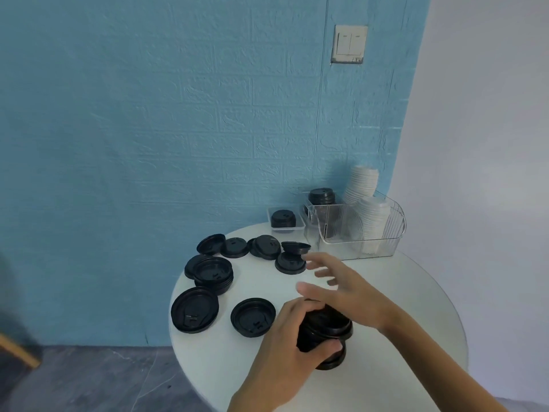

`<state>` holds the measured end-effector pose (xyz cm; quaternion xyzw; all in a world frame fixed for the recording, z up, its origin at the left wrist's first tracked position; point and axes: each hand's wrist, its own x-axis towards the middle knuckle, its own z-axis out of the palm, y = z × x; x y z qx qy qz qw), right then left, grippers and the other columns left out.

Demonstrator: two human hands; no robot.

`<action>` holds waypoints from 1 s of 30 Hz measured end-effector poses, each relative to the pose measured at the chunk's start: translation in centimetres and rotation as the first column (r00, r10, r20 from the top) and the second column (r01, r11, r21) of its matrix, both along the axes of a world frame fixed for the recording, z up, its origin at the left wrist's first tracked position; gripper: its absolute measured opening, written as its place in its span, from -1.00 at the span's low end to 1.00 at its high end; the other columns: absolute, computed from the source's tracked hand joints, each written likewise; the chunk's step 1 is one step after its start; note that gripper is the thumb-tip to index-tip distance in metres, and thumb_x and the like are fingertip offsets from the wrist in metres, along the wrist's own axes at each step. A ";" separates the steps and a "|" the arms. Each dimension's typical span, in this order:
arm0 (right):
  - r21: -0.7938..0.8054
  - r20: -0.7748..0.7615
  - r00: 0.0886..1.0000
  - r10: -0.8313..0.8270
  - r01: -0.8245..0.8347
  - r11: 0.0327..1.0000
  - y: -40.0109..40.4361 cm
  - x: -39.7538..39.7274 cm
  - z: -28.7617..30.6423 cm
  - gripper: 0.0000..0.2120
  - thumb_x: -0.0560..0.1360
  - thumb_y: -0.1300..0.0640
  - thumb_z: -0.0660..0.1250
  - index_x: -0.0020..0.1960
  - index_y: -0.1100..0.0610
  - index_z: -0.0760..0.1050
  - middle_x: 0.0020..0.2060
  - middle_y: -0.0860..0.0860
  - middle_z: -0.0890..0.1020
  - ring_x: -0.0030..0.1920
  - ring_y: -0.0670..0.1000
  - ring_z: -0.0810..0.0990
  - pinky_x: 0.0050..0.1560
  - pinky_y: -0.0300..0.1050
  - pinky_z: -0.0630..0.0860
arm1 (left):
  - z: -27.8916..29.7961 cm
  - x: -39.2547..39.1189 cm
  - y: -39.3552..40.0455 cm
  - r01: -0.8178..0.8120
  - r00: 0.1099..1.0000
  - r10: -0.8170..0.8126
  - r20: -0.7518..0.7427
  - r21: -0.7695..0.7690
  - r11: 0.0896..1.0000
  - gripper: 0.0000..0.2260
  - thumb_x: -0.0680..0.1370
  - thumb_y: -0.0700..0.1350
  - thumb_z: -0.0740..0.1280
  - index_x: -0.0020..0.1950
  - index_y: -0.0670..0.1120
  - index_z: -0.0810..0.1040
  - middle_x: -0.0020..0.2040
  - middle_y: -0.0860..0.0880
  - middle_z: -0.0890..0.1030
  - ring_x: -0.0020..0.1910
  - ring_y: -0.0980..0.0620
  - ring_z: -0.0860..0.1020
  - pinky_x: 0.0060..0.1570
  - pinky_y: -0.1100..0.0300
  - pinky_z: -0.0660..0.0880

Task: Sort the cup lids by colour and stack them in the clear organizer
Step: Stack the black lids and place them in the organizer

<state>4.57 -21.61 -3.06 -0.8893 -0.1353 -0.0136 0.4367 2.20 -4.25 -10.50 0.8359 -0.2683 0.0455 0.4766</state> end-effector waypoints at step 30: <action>0.390 -0.059 0.998 -0.037 0.057 0.919 0.6 -1.3 0.6 -0.49 0.35 -0.19 0.40 0.16 0.08 0.40 -0.10 0.01 0.52 -0.09 -0.07 0.53 0.02 -0.15 0.50 | 0.0 0.1 0.0 0.028 0.997 -0.029 -0.069 -0.022 0.999 -0.48 0.38 0.29 0.40 0.31 0.38 0.36 0.34 0.40 0.38 0.31 0.40 0.40 0.33 0.33 0.38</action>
